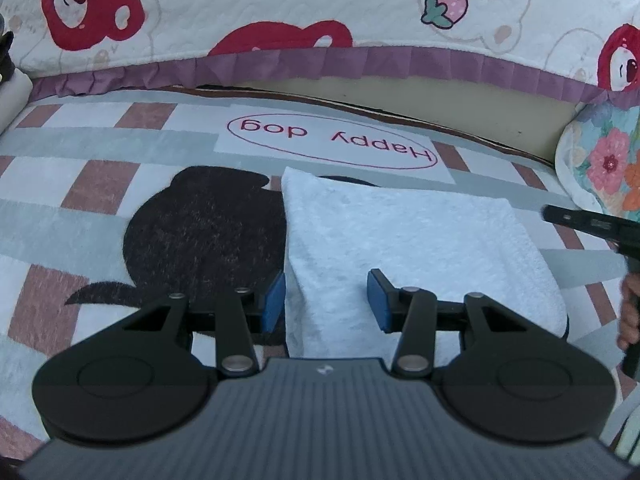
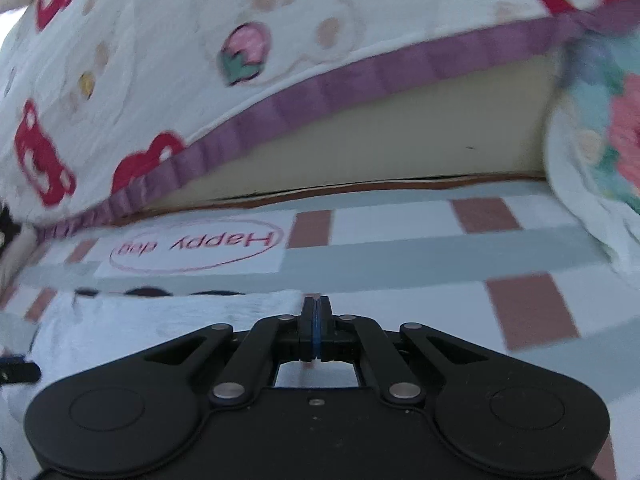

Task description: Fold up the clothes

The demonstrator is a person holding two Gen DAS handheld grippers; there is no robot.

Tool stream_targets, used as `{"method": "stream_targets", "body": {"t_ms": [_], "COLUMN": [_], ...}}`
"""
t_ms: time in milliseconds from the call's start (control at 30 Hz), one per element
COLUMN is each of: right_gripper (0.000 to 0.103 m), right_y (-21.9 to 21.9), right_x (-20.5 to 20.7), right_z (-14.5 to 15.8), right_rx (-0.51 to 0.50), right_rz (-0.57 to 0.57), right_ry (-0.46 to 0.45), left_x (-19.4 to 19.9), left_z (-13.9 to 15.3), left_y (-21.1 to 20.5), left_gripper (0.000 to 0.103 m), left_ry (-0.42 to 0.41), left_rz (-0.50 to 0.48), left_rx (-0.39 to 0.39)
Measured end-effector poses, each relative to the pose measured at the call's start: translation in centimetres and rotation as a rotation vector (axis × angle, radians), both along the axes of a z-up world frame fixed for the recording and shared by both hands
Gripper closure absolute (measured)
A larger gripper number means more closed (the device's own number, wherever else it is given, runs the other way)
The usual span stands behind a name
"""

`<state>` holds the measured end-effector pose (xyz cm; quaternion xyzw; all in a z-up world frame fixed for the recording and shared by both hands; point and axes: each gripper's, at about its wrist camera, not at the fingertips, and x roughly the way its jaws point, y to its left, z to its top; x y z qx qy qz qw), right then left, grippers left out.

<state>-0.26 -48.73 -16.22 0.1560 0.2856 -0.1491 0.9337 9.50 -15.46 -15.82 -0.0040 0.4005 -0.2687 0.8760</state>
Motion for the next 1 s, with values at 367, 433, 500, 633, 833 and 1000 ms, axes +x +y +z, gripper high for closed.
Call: {"method": "stream_targets", "body": {"t_ms": [367,433,500,633,833,1000], "right_gripper": [0.084,0.029,0.029,0.029,0.029,0.028], "right_y": [-0.6,-1.1,-1.7,-0.9,2.7,5.0], "right_x": [-11.1,-12.6,-14.2,-13.9,-10.1,-8.0], "right_z": [2.8,3.1,3.3,3.0,-0.9,-3.2], "right_rx": [-0.165,-0.168,-0.171,0.078,0.651,0.789], "right_rz": [-0.323,-0.411,-0.499,-0.403,-0.232,-0.249], "right_ry": [0.089,0.112,0.135,0.098,0.048,0.034], "left_x": [0.6,0.6,0.5,1.2,3.0,4.4], "left_z": [-0.8,-0.7,-0.7,-0.8,-1.7,-2.7], "left_y": [0.6,0.8,1.0,2.0,3.7,3.4], "left_gripper": [0.054,0.054,0.054,0.052,0.051,0.044], "left_ry": [0.039,0.039,0.039,0.086,0.213,0.242], "left_rz": [0.024,0.025,0.027,0.053,0.107,0.114], "left_rx": [-0.026,-0.028,-0.029,-0.074,-0.180,-0.192]}}
